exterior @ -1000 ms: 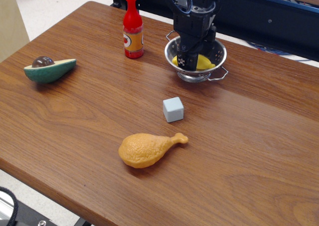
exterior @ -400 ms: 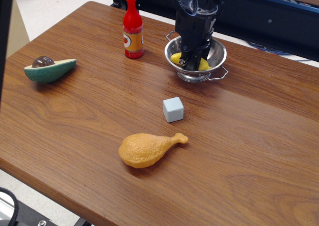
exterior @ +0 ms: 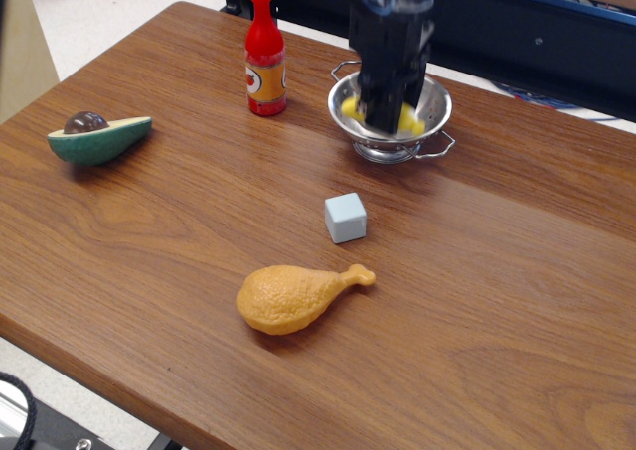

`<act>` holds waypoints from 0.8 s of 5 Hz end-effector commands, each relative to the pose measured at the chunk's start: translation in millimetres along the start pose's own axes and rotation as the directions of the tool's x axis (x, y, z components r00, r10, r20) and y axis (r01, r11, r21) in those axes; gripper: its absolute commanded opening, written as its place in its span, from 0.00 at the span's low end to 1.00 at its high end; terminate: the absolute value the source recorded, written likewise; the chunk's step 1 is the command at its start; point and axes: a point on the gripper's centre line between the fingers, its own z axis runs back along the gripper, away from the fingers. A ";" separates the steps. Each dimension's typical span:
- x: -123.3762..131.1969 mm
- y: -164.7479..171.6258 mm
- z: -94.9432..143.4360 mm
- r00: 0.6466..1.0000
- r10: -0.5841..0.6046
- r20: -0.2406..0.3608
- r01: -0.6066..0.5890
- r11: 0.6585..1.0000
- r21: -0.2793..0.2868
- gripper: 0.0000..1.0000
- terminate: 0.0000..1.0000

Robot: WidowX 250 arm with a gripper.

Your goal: Take banana out of colander

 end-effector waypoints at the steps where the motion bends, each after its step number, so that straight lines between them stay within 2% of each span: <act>1: 45.0 12.4 87.6 0.998 -0.037 -0.051 0.027 0.982 -0.187 0.00 0.00; 2: 61.7 46.4 89.5 0.988 -0.148 -0.051 0.141 0.983 -0.117 0.00 0.00; 3: 81.9 87.2 83.1 0.964 -0.263 -0.037 0.258 0.961 -0.102 0.00 0.00; 4: 92.2 112.7 68.9 0.937 -0.348 -0.019 0.346 0.935 -0.080 0.00 0.00</act>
